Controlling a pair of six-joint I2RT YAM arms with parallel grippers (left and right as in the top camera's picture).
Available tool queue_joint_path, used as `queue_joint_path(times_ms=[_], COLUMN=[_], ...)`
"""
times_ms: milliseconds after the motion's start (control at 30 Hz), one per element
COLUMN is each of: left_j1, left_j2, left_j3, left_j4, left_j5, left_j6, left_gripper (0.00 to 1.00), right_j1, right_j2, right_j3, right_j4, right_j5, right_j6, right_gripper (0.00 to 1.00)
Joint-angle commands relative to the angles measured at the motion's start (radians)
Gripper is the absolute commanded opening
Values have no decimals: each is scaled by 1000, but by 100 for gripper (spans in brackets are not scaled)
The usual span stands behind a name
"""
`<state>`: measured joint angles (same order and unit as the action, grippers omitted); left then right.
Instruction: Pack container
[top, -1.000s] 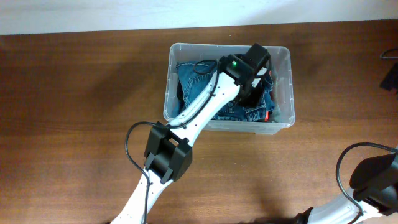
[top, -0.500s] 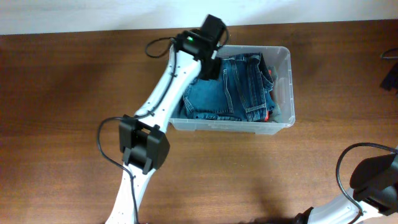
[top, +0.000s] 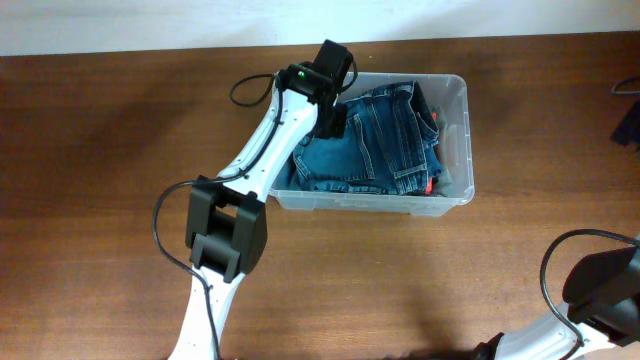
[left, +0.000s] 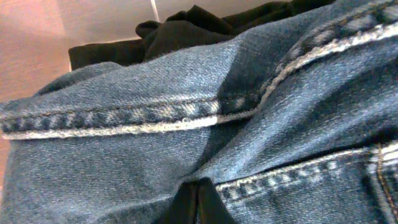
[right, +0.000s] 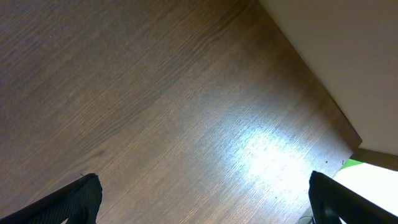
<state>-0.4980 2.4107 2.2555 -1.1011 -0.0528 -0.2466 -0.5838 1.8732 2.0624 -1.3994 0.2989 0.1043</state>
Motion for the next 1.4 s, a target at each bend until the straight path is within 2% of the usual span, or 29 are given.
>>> queue_joint_path(times_ms=[0,133,233,400,567,833,933,1100,1233,1367], left_j1=[-1,-1,-1,-1,-1,-1,-1,-1,-1,-1], left_j2=[44,5,-79,-236,-452,-732,-827,-1017,-1168,-1350], left_j3=[-79,11,190,373,396,392,345,169,-43,-332], left_j4=[-8,-52,-149,-289,-396,-586,-586,-586,-580,-532], left_j5=[3,3,-3,-104,-212,-284,-281,-282,-315,-463], left_j6=[-8,-7,-7,-7,-7,-3,-16,-139,-253,-365], left_gripper=[1,0,0,1,1,1,1,1,1,1], right_j1=[1,1,1,1,1,1,1,1,1,1], right_j2=[0,0,0,0,0,0,0,0,0,0], right_j3=[4,4,4,4,4,4,4,4,4,4], right_j4=[1,1,1,1,1,0,1,1,1,0], right_j5=[12,12,12,12,12,12,12,12,12,12], right_j6=[8,8,8,8,8,8,8,8,8,8], right_gripper=[98,98,98,98,98,98,98,98,98,98])
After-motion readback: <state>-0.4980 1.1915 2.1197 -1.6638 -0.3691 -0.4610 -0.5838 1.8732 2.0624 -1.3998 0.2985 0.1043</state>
